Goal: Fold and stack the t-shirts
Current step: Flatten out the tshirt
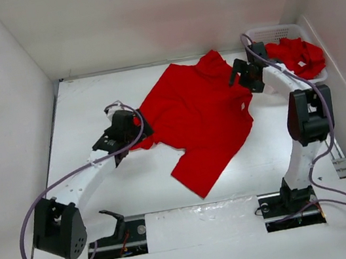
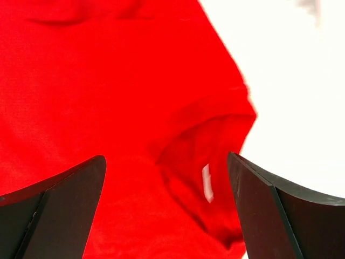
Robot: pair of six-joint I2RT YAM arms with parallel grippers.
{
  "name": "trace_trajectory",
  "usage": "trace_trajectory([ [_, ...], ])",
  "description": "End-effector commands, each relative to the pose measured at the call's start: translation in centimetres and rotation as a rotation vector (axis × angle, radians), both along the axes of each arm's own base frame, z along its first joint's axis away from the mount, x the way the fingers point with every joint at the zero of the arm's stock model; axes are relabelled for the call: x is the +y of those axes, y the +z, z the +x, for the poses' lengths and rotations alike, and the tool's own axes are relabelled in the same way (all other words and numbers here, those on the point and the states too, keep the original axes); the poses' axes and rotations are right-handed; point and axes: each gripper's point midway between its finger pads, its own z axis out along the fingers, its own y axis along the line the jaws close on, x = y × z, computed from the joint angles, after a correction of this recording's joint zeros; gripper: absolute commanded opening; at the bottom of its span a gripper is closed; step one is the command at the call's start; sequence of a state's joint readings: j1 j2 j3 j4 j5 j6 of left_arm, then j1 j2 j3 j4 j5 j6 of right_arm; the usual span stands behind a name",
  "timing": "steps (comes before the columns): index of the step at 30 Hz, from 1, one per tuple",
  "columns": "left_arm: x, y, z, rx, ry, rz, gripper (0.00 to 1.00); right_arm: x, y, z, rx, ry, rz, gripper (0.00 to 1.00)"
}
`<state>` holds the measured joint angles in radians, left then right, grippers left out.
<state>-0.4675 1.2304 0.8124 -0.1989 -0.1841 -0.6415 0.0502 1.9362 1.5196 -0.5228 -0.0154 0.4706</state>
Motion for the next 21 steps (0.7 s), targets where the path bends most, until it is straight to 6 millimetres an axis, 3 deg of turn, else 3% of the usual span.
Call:
trace_trajectory([
  [1,4.8,0.7,0.4,0.012,0.191,0.046,1.0,4.1,6.5,-0.6,-0.169,0.143,-0.066,1.0],
  [3,6.6,1.1,1.2,0.003,0.258,0.032,1.0,7.7,6.3,-3.3,-0.154,0.222,-0.122,1.0],
  [5,6.7,2.4,2.2,-0.035,0.269,0.002,1.0,10.8,5.5,-5.6,-0.128,0.299,-0.136,1.0],
  [6,6.7,2.8,2.4,-0.045,0.262,0.006,1.0,13.8,3.9,-8.2,-0.082,0.372,-0.141,1.0],
  [7,6.7,3.4,2.9,-0.057,0.269,0.007,1.0,15.5,3.7,-9.4,-0.075,0.402,-0.13,1.0],
  [8,6.8,3.1,2.9,-0.05,0.276,0.017,1.0,16.8,3.0,-10.9,-0.052,0.435,-0.136,1.0],
  [9,6.8,3.5,3.1,-0.06,0.276,0.013,1.0,19.7,1.4,-13.6,-0.009,0.523,-0.14,1.0],
  [13,6.3,2.7,3.4,-0.024,0.254,-0.003,1.0,25.0,-1.5,-19.2,0.077,0.68,-0.105,1.0],
  [17,5.9,2.5,3.5,-0.019,0.234,-0.008,1.0,26.3,-4.1,-21.4,0.149,0.708,-0.039,1.0],
  [19,6.0,1.7,3.1,-0.003,0.234,0.0,1.0,26.2,-4.8,-21.8,0.168,0.701,-0.007,1.0],
  [21,5.9,1.3,2.8,0.01,0.226,-0.003,1.0,24.6,-6.5,-21.6,0.208,0.646,0.004,1.0],
])
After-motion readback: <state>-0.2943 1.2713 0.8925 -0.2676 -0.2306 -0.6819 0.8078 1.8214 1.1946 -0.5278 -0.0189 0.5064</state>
